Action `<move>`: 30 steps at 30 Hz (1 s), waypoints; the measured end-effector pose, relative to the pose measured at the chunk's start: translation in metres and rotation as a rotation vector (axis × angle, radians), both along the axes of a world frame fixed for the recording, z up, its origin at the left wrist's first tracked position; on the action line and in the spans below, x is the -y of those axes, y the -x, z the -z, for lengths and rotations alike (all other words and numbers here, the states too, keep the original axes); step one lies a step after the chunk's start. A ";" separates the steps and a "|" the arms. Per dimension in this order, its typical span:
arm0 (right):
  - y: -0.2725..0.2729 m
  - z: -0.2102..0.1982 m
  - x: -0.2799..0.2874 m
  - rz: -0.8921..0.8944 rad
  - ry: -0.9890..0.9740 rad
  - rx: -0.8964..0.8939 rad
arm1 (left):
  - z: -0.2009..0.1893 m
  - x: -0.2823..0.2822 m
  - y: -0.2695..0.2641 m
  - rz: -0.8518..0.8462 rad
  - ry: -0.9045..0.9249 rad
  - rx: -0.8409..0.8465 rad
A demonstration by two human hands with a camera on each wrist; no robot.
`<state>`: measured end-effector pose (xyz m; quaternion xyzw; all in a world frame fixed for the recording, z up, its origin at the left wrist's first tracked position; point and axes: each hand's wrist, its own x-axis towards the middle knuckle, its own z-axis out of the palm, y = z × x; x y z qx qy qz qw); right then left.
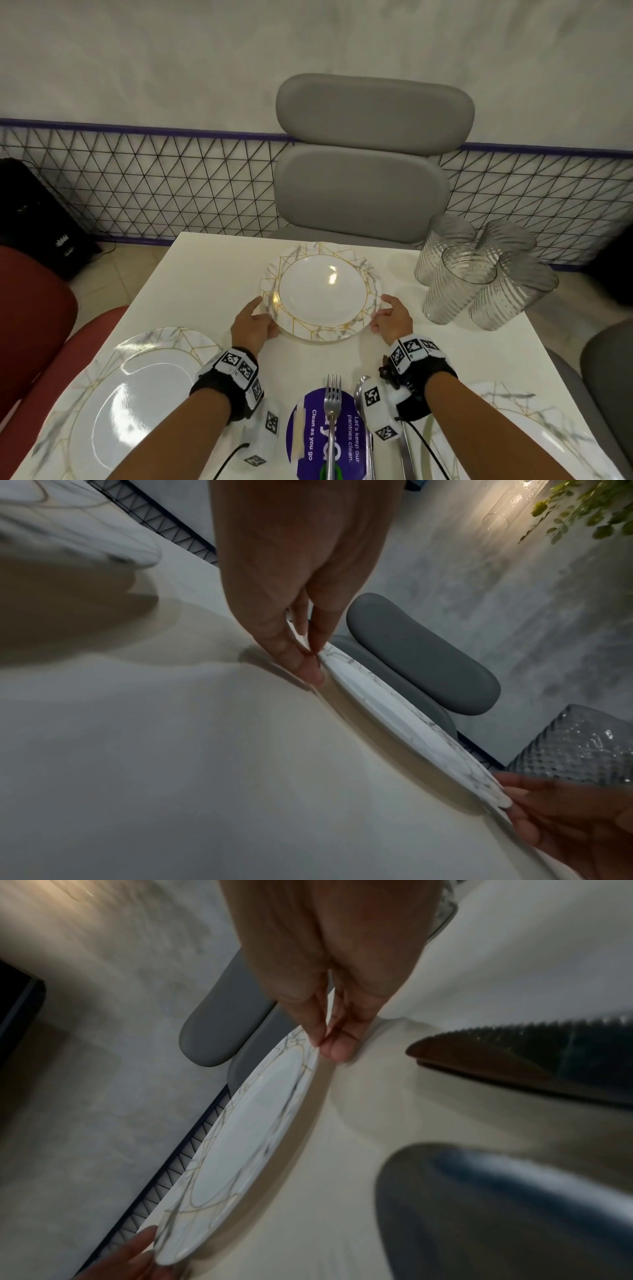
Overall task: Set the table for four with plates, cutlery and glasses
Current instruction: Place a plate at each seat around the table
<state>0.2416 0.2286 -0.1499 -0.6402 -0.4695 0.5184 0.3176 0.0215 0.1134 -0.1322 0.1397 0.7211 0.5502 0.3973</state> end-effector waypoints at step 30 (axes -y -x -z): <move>-0.062 -0.071 0.112 -0.119 -0.136 0.114 | -0.047 0.096 0.007 0.291 0.008 -0.107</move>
